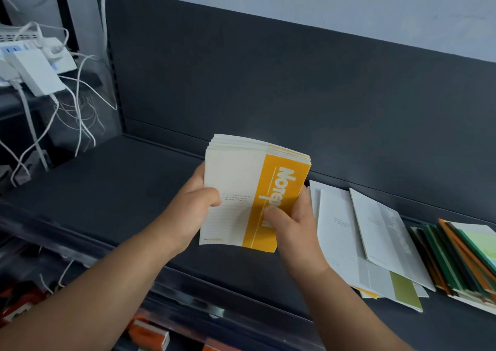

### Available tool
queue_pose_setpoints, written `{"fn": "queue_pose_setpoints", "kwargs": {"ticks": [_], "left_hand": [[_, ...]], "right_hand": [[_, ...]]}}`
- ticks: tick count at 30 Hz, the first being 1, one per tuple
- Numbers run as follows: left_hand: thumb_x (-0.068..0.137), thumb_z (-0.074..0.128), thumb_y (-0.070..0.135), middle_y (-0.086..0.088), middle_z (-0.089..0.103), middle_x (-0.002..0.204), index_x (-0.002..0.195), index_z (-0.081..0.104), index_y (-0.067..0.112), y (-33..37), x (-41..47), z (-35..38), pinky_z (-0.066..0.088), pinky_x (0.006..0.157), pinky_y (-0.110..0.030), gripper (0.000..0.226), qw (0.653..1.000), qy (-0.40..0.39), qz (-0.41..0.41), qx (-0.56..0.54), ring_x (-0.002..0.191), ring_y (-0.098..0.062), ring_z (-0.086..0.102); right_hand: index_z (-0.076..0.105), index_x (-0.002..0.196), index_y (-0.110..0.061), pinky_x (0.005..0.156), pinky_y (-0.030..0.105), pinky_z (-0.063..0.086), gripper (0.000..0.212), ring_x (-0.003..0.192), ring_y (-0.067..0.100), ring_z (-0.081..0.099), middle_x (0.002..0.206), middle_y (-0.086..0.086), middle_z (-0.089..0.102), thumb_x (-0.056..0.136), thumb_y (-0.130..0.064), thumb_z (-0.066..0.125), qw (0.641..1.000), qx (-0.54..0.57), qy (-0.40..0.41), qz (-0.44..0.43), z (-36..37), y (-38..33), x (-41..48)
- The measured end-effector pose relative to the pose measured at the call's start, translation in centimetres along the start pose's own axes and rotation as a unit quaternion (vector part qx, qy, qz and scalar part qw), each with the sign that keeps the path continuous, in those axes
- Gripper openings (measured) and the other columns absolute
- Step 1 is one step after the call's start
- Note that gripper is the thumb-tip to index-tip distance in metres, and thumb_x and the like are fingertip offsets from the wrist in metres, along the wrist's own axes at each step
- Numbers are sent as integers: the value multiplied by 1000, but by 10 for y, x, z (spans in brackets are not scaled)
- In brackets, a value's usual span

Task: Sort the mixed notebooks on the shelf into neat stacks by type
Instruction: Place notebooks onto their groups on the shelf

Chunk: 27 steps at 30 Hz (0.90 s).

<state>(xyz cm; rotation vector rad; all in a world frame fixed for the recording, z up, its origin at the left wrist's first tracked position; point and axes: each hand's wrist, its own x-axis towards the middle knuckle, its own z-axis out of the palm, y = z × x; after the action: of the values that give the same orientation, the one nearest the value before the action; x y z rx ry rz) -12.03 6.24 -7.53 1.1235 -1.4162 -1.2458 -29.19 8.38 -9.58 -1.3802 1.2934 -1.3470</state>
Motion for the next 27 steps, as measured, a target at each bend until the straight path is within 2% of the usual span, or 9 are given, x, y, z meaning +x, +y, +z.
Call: {"fn": "queue_pose_setpoints", "kwargs": {"ticks": [3, 6, 8, 10, 14, 17, 20, 24, 27], "left_hand": [[63, 42, 14, 30, 63, 105, 115, 50, 44, 0, 1, -3, 40, 86, -26, 60, 1000, -15, 11, 7, 106, 5, 55], [71, 43, 12, 39, 60, 102, 113, 46, 49, -5, -1, -5, 39, 84, -18, 56, 999, -27, 16, 34, 100, 18, 53], [87, 44, 5, 37, 58, 108, 118, 44, 51, -15, -3, -7, 40, 89, -19, 55, 997, -34, 12, 73, 107, 16, 50], [96, 42, 6, 32, 56, 116, 128, 41, 44, -24, -6, -9, 41, 91, -18, 50, 992, -22, 12, 122, 113, 10, 50], [97, 49, 12, 24, 61, 115, 129, 48, 36, -30, -4, -12, 48, 88, -19, 39, 984, 36, 32, 170, 107, 3, 57], [96, 50, 11, 18, 65, 110, 122, 55, 32, -16, 1, -13, 50, 81, -19, 33, 984, 59, 42, 163, 102, 0, 62], [94, 52, 11, 11, 72, 104, 113, 64, 22, 11, 15, -19, 54, 79, -28, 26, 988, 63, 41, 138, 94, -5, 68], [93, 57, 18, 7, 73, 91, 97, 70, 17, 49, 47, -25, 49, 64, -23, 14, 987, 64, -25, 146, 83, -8, 69], [93, 57, 19, 3, 70, 92, 101, 68, 11, 61, 74, -24, 43, 59, -22, 16, 981, 63, -77, 164, 80, -9, 64]], "right_hand": [[45, 124, -40, 95, 39, 52, 50, 108, 9, 61, 113, -18, 63, 77, -24, 55, 1000, -19, -11, 5, -3, -1, 1], [42, 128, -35, 90, 31, 50, 47, 108, 7, 60, 115, -17, 61, 90, -13, 57, 999, -40, -8, 14, -4, 4, 0], [43, 129, -31, 89, 27, 49, 42, 106, 4, 59, 114, -18, 60, 95, -9, 55, 998, -66, 5, 21, -4, 9, -2], [45, 127, -28, 91, 26, 49, 33, 103, 1, 58, 111, -23, 59, 98, -14, 55, 994, -106, 15, 26, -5, 13, -3], [47, 110, -37, 85, 21, 50, 24, 94, -5, 59, 102, -28, 58, 96, -21, 59, 990, -134, 33, 35, -10, 17, 0], [53, 113, -31, 82, 20, 54, 24, 97, 0, 64, 108, -19, 65, 94, -20, 62, 993, -96, 40, 45, -13, 8, 8], [59, 117, -18, 84, 32, 58, 26, 97, 10, 70, 107, -7, 72, 92, -16, 66, 996, -40, 40, 69, -17, -9, 28], [62, 112, -11, 83, 40, 59, 20, 90, 18, 74, 102, 1, 75, 92, -14, 66, 991, 27, 8, 128, -25, -31, 64], [63, 103, -11, 79, 37, 60, 12, 87, 20, 73, 98, 4, 74, 92, -14, 65, 985, 34, 7, 167, -25, -36, 87]]}}
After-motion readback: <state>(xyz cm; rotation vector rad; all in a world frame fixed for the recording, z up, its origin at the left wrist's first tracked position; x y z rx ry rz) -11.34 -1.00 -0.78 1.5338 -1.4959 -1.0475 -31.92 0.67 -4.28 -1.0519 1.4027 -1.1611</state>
